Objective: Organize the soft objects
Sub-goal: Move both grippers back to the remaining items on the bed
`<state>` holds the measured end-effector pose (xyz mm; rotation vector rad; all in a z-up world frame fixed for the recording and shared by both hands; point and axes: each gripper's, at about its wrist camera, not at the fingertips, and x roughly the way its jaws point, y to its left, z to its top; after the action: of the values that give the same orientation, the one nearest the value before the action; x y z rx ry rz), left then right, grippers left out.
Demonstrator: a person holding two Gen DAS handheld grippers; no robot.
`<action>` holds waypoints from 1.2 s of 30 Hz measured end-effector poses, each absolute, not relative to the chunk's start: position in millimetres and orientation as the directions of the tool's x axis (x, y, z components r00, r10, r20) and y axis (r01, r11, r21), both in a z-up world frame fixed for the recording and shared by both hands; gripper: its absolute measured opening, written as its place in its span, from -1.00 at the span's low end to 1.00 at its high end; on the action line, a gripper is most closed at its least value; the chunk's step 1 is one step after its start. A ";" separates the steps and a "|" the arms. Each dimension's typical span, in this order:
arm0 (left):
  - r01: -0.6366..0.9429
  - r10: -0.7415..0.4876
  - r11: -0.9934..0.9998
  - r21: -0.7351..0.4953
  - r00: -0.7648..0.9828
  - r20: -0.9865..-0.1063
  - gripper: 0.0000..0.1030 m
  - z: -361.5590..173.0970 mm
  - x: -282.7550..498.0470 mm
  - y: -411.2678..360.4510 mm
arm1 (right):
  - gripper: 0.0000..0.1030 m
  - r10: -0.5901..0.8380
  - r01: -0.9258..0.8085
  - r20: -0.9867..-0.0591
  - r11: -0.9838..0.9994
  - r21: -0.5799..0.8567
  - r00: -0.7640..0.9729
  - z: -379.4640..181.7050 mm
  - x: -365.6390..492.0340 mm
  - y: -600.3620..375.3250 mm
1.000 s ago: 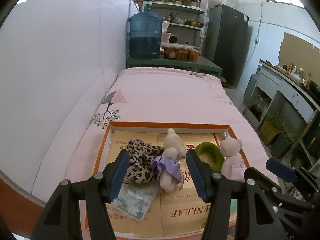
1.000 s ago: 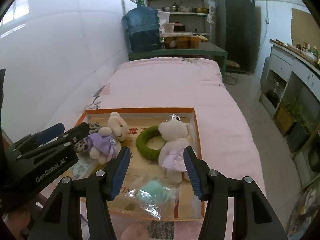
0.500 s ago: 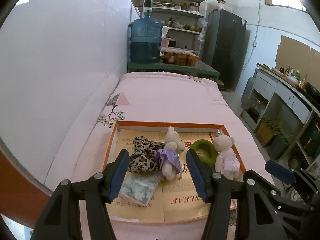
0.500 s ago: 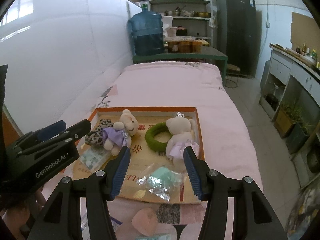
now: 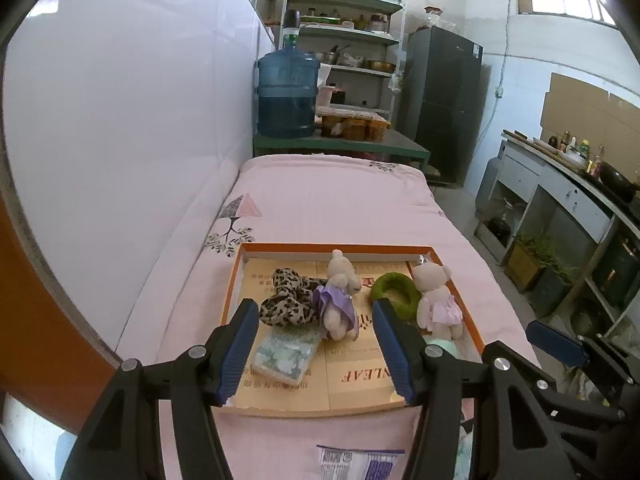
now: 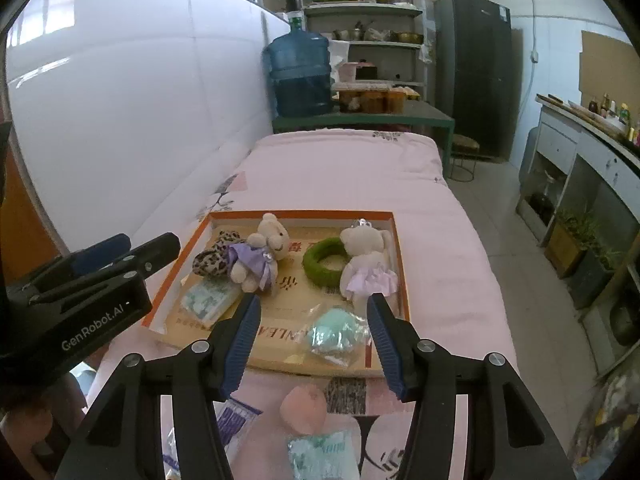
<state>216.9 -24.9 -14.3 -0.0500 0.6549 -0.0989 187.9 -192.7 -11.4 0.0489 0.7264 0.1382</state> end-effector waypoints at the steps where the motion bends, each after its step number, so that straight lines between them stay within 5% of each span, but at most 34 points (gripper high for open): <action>1: 0.077 -0.109 0.994 -0.078 0.789 -0.605 0.14 -14.3 214.2 -24.0 | 0.11 0.142 -0.110 -0.657 0.990 0.091 0.740 -10.3 184.8 -192.3; 36: 0.152 -0.189 0.982 -0.112 0.785 -0.590 0.14 -24.4 124.0 -0.6 | 0.13 0.149 -0.117 -0.672 0.989 0.093 0.725 -19.7 91.4 -202.1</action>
<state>124.0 -0.6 -24.4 -0.0596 0.6423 -0.1839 91.4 -202.1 -19.7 0.0446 0.7453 0.1468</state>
